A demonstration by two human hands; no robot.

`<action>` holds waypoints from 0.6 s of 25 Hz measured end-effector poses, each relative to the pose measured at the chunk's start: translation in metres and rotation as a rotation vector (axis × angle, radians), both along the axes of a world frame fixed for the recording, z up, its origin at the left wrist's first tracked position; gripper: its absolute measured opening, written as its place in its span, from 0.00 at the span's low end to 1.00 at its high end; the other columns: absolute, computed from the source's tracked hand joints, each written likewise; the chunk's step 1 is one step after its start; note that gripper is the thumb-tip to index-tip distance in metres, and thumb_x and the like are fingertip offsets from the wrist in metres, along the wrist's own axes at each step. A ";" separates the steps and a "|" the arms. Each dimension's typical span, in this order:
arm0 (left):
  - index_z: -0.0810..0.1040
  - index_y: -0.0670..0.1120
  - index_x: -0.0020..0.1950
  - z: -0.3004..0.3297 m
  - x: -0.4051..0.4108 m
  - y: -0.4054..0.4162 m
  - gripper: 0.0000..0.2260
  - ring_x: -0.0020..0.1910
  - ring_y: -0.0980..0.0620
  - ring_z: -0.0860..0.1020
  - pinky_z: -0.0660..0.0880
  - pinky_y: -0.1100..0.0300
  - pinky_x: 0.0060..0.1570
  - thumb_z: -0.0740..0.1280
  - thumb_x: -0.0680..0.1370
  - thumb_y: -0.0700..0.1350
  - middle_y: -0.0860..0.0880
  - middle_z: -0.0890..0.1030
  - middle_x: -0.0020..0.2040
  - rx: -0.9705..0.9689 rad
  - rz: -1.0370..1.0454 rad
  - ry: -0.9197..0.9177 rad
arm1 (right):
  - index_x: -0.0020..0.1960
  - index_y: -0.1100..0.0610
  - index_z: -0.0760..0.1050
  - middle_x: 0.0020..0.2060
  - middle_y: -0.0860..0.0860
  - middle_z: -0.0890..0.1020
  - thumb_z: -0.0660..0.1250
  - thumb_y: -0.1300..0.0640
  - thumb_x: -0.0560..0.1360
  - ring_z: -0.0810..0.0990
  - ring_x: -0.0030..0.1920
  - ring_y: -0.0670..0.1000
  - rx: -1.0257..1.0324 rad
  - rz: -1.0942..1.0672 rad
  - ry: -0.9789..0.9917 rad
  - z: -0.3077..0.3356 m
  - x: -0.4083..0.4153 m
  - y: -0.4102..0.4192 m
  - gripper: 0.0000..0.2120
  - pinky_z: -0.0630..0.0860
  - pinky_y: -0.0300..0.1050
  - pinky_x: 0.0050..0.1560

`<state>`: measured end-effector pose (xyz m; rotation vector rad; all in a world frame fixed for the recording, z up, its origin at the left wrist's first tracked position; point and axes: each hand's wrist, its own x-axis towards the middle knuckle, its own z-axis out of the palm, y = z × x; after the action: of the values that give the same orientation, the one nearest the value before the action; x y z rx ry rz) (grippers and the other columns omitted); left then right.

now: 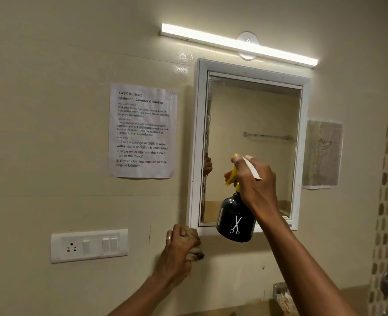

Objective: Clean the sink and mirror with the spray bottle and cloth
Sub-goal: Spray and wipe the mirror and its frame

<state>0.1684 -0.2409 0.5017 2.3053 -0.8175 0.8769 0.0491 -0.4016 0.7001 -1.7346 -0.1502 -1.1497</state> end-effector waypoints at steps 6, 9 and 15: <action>0.78 0.61 0.39 0.132 -0.014 0.016 0.20 0.51 0.55 0.74 0.73 0.68 0.49 0.66 0.74 0.33 0.51 0.70 0.52 -0.468 -0.135 -0.066 | 0.43 0.58 0.83 0.35 0.52 0.88 0.62 0.51 0.85 0.85 0.36 0.50 -0.010 0.008 -0.028 0.016 0.005 -0.001 0.18 0.80 0.48 0.39; 0.77 0.59 0.44 0.248 -0.021 0.007 0.17 0.51 0.64 0.71 0.73 0.73 0.43 0.64 0.77 0.35 0.48 0.67 0.55 -0.625 -0.136 -0.250 | 0.44 0.57 0.84 0.36 0.52 0.88 0.61 0.50 0.85 0.85 0.36 0.49 -0.017 0.018 -0.061 0.032 0.011 -0.002 0.18 0.80 0.47 0.38; 0.78 0.46 0.57 0.409 -0.001 -0.020 0.19 0.56 0.47 0.68 0.72 0.69 0.49 0.57 0.73 0.30 0.41 0.65 0.60 -0.495 0.008 -0.552 | 0.46 0.58 0.83 0.38 0.56 0.87 0.63 0.51 0.84 0.87 0.37 0.53 -0.083 0.049 -0.143 0.073 0.016 0.005 0.16 0.80 0.39 0.33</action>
<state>0.1677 -0.2609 0.9112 1.6524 -0.6989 1.5563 0.0654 -0.3965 0.7733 -1.7111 -0.3307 -1.2465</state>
